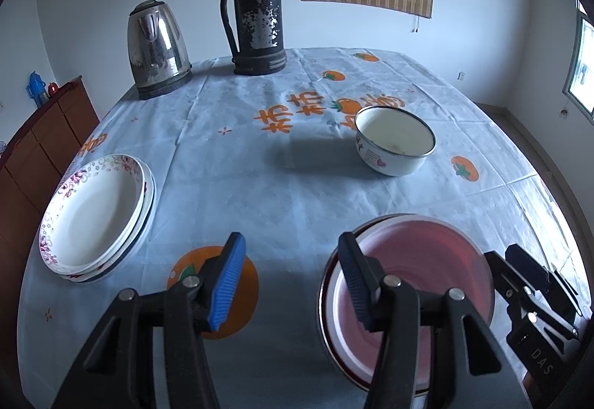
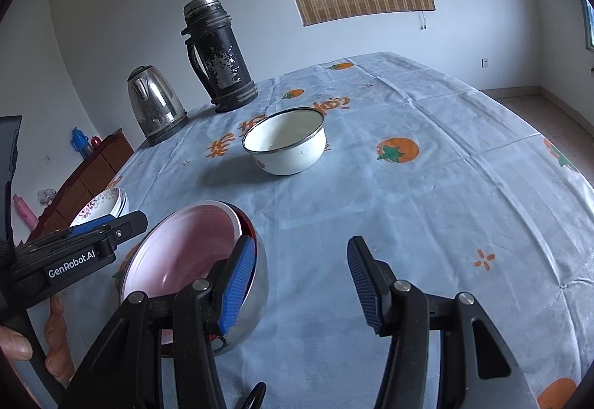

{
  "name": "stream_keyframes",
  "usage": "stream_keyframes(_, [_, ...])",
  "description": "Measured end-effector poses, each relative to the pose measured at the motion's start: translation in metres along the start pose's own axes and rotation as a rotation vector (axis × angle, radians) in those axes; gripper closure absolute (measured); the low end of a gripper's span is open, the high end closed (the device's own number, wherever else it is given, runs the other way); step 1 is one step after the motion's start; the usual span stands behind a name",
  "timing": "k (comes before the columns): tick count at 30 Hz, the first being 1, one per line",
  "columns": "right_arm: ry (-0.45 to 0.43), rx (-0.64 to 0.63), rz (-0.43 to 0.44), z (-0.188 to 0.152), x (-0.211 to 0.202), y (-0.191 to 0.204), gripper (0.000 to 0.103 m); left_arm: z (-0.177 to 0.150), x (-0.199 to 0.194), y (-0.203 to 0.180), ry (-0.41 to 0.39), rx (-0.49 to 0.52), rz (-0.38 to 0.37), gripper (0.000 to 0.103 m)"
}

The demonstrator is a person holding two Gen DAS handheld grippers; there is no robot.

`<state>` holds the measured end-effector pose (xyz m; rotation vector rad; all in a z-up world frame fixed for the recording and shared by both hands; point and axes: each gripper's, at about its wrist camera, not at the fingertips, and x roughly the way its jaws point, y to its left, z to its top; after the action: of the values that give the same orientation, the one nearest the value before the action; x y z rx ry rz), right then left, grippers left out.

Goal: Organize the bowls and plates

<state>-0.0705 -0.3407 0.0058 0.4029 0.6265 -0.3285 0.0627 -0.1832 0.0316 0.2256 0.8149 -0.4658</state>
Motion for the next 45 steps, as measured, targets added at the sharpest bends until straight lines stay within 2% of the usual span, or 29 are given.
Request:
stream_keyframes(7, [-0.060, 0.023, 0.005, 0.020, -0.012, -0.012, 0.048, 0.013, 0.005, 0.012, -0.019, -0.020, 0.016, 0.050])
stream_keyframes(15, [-0.089, 0.016, -0.009, 0.046, -0.006, -0.021, 0.048, 0.036, 0.015, 0.019, -0.048, -0.015, 0.034, 0.049])
stream_keyframes(39, [-0.065, -0.007, 0.007, 0.106, 0.064, -0.024, 0.048, 0.095, 0.096, 0.011, -0.034, 0.029, -0.008, 0.049])
stream_keyframes(45, [-0.042, 0.016, 0.023, 0.104, 0.082, -0.034, 0.048, 0.099, 0.109, -0.001, -0.038, 0.066, -0.011, 0.049])
